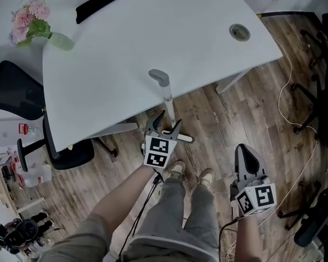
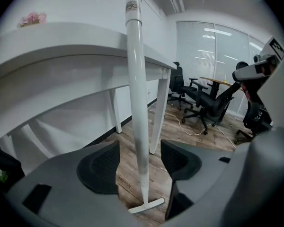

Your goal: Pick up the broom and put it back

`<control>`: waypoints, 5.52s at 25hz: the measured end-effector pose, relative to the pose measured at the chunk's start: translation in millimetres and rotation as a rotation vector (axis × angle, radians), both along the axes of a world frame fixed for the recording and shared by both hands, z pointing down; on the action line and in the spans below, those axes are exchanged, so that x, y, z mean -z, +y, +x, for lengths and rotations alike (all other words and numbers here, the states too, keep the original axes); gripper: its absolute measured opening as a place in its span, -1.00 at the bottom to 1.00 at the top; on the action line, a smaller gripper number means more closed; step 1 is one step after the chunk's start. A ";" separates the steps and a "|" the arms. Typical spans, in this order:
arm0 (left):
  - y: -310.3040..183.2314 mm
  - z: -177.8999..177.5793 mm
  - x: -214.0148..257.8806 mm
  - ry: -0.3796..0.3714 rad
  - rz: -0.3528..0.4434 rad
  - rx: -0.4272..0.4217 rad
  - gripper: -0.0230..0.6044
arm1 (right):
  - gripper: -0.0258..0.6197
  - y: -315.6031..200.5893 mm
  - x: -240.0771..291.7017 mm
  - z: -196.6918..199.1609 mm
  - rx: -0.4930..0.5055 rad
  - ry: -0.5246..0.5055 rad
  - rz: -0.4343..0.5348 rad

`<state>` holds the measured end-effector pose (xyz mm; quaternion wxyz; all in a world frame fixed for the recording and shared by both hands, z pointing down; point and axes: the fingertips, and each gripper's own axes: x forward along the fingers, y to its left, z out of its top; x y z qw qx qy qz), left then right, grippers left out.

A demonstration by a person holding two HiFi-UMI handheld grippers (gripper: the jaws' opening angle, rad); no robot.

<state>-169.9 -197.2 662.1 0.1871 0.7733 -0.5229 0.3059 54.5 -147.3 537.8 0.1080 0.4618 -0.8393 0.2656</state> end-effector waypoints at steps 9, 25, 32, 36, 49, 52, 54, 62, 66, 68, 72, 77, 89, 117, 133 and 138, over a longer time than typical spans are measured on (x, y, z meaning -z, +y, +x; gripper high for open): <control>-7.9 0.5 -22.5 -0.010 0.032 0.028 -0.40 | -0.82 0.3 -30.7 2.2 0.022 0.006 -0.009; 59.6 0.4 48.6 0.010 0.027 -0.042 -0.62 | -0.82 51.4 34.4 2.6 -0.005 0.054 -0.010; 81.5 14.5 154.6 0.041 0.076 -0.139 -0.62 | -0.82 52.3 126.8 15.4 -0.072 0.042 0.081; 76.3 16.3 225.8 0.077 0.148 -0.165 -0.62 | -0.82 46.3 189.7 24.2 -0.110 0.042 0.171; 96.9 35.0 415.6 0.199 0.355 -0.262 -0.62 | -0.82 70.4 367.3 65.5 -0.198 -0.011 0.428; 105.7 37.3 424.6 0.181 0.385 -0.278 -0.62 | -0.82 75.7 381.7 72.1 -0.195 0.013 0.462; 108.0 39.3 425.4 0.167 0.396 -0.294 -0.62 | -0.82 76.9 383.7 74.7 -0.194 0.027 0.468; 102.9 36.4 415.9 0.121 0.386 -0.335 -0.62 | -0.82 72.9 365.6 73.2 -0.172 0.055 0.429; 104.0 27.4 399.0 0.104 0.351 -0.352 -0.62 | -0.82 73.8 348.4 76.2 -0.172 0.065 0.393; 106.9 22.8 385.9 0.097 0.313 -0.356 -0.62 | -0.82 75.8 337.7 77.6 -0.174 0.068 0.371; 117.9 15.3 352.9 0.073 0.222 -0.368 -0.62 | -0.82 81.5 309.6 77.0 -0.180 0.077 0.311; 131.7 8.6 293.7 0.007 0.107 -0.438 -0.62 | -0.82 89.6 261.5 72.4 -0.193 0.079 0.229; 165.8 -5.1 79.4 -0.097 -0.166 -0.527 -0.62 | -0.82 118.6 89.3 62.5 -0.205 0.074 0.020; 23.8 269.0 -102.9 -0.001 -0.199 -0.960 -0.63 | -0.82 112.7 -126.4 182.1 -0.418 0.122 -0.082; 55.5 299.4 -304.4 -0.073 -0.373 -1.045 -0.63 | -0.82 120.4 -290.9 211.7 -0.455 0.133 -0.170; 66.2 260.8 -379.6 -0.113 -0.451 -1.011 -0.63 | -0.82 122.3 -343.5 205.5 -0.435 0.120 -0.169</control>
